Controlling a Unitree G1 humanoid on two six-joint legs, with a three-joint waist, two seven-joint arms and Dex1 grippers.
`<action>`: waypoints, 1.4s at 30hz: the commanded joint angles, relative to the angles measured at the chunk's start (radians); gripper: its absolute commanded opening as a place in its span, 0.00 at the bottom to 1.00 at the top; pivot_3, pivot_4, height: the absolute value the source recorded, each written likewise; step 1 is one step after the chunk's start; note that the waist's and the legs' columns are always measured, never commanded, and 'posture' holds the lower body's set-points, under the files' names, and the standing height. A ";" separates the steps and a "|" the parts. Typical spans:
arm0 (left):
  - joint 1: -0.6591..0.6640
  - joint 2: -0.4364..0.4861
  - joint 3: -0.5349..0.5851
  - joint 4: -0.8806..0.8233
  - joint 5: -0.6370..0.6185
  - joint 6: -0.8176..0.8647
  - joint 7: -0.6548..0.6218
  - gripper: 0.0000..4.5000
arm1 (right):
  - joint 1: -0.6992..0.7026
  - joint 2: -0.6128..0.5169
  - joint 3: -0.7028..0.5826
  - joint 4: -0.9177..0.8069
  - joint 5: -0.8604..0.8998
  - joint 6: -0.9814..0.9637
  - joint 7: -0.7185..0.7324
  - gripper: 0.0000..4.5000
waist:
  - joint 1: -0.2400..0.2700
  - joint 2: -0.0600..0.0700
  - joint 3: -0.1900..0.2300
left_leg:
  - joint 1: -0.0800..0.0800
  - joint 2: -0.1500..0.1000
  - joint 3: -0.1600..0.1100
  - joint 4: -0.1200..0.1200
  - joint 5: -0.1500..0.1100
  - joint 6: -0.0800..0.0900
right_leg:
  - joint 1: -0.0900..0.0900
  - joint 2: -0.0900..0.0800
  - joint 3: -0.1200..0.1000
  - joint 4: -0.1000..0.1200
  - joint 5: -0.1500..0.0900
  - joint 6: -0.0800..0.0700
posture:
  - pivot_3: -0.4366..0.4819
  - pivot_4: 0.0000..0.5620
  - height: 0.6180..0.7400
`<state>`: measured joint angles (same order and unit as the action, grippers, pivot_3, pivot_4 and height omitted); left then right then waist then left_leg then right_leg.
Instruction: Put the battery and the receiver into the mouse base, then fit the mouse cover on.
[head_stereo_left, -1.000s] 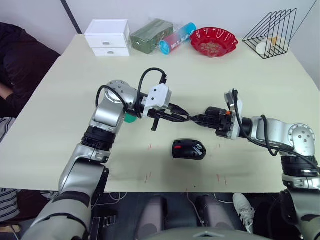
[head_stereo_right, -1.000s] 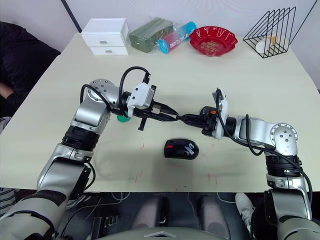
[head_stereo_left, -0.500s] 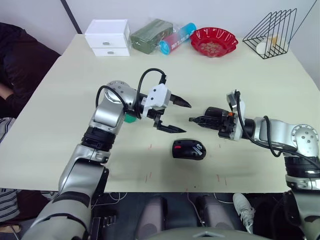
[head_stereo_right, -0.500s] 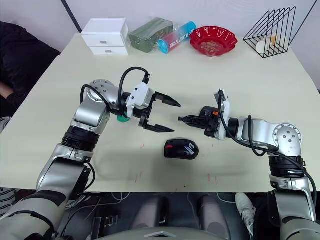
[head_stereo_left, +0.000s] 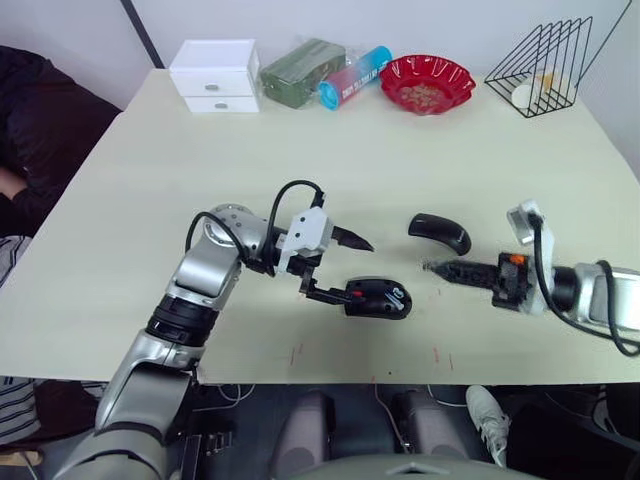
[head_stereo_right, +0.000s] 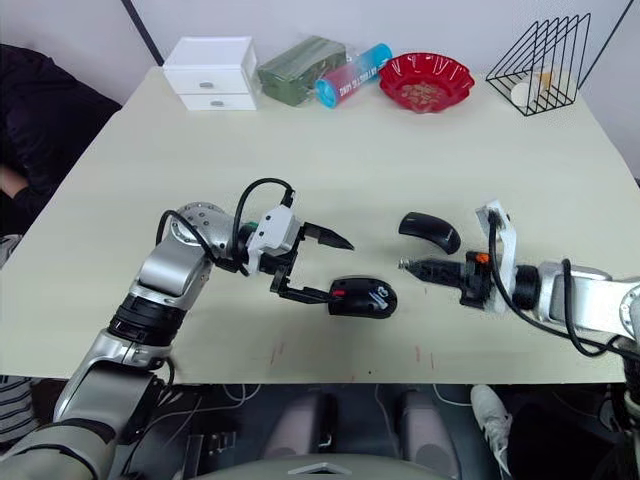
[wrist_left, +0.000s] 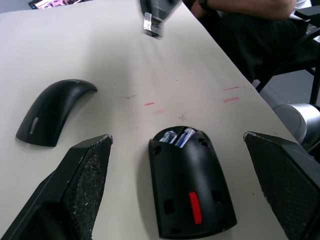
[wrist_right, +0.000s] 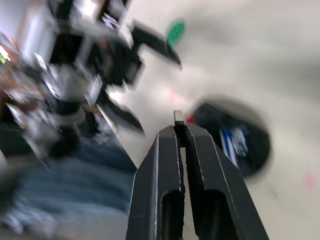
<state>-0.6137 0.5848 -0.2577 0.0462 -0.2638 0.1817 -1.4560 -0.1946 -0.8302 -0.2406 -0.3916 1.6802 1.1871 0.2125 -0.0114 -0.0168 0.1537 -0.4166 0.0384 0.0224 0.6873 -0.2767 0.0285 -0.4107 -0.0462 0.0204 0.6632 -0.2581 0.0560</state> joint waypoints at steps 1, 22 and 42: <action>0.013 -0.002 -0.035 -0.042 0.035 0.006 0.034 1.00 | 0.121 -0.037 -0.052 -0.143 -0.331 -0.221 0.315 0.00 | 0.001 0.000 0.000 | 0.000 0.000 0.000 0.000 0.000 0.000 | 0.000 0.000 0.001 0.000 0.000 0.000 | 0.48 0.27 1.00; 0.041 -0.032 -0.183 -0.162 0.177 0.197 0.187 1.00 | 0.312 0.070 -0.012 -0.148 -0.854 -0.689 0.698 0.00 | 0.006 0.000 0.000 | 0.002 -0.001 0.001 0.001 0.000 0.000 | 0.001 0.000 0.001 0.000 0.001 0.001 | 0.48 0.27 1.00; 0.003 -0.088 -0.241 -0.104 0.238 0.253 0.251 1.00 | 0.356 0.082 -0.020 -0.123 -0.956 -0.787 0.774 0.00 | 0.011 0.000 0.000 | 0.002 -0.001 0.001 0.001 0.000 0.000 | 0.002 0.000 0.001 0.001 0.001 0.001 | 0.48 0.27 1.00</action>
<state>-0.6000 0.5029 -0.4935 -0.0556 -0.0274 0.4325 -1.2128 0.1596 -0.7491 -0.2315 -0.4998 0.7170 0.4227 0.9775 -0.0004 -0.0166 0.1535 -0.4142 0.0372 0.0230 0.6885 -0.2764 0.0281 -0.4090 -0.0460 0.0218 0.6639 -0.2575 0.0568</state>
